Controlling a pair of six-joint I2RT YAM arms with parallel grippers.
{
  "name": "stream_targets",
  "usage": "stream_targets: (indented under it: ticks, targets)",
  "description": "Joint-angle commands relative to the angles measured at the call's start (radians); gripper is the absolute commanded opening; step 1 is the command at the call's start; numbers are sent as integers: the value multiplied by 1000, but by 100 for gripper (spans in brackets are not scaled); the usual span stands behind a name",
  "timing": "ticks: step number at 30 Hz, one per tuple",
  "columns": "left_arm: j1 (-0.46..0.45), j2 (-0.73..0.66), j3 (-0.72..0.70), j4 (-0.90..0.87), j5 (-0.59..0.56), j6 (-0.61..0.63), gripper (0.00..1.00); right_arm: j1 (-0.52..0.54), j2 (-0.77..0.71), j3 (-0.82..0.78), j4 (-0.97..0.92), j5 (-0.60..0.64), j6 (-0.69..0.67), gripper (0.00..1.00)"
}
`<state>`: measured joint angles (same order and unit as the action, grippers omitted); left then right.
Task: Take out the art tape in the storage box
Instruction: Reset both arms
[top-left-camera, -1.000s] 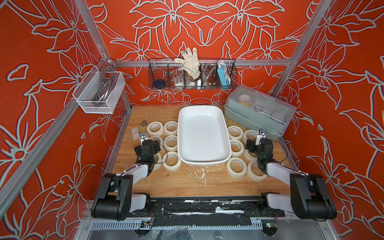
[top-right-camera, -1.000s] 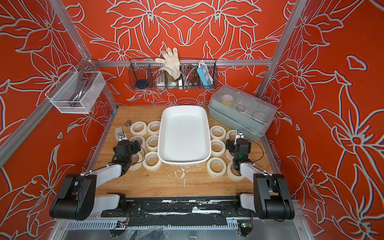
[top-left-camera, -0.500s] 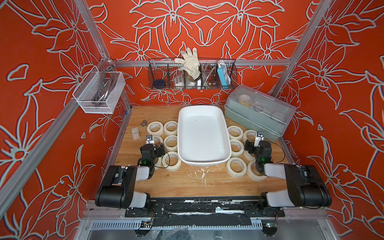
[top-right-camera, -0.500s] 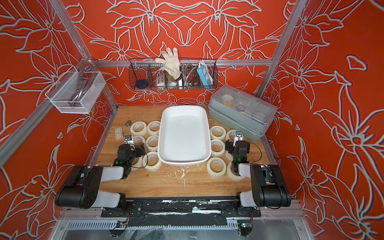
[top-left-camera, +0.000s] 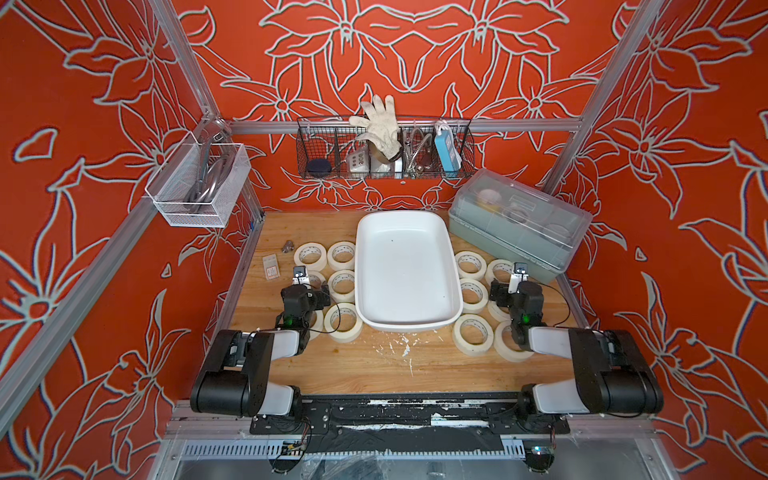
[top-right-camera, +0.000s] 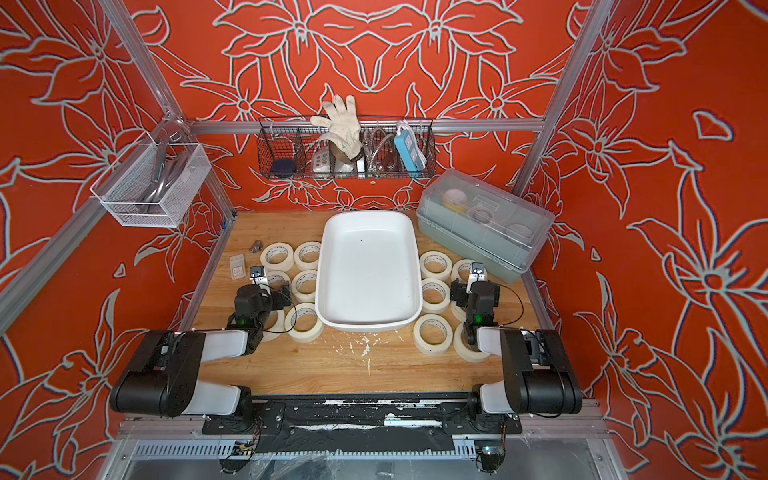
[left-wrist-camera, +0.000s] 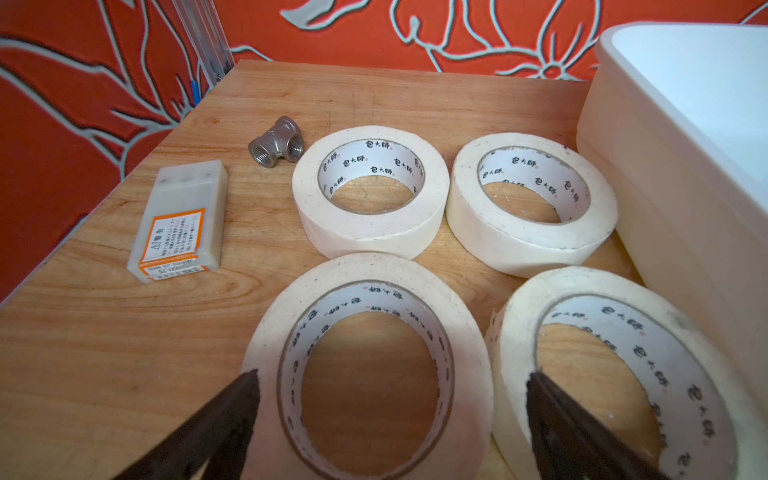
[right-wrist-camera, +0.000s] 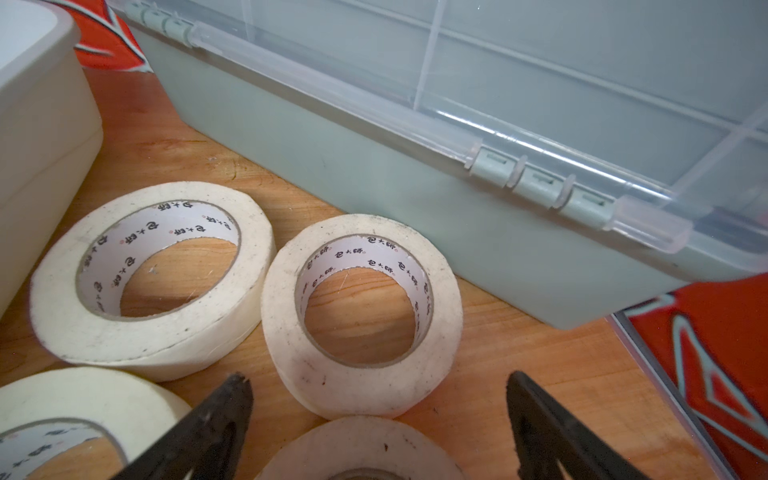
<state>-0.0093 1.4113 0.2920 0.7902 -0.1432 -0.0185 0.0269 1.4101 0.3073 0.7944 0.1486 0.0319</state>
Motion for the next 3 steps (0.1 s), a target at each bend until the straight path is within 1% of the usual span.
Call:
stream_targets:
  ticks: [1,3]
  targets:
    - [-3,-4,10,0,10,12,98,4,-4,6,15,-3,-11,99]
    - [-3,-4,9,0,10,12,98,4,-6,-1,21,-5,-11,99]
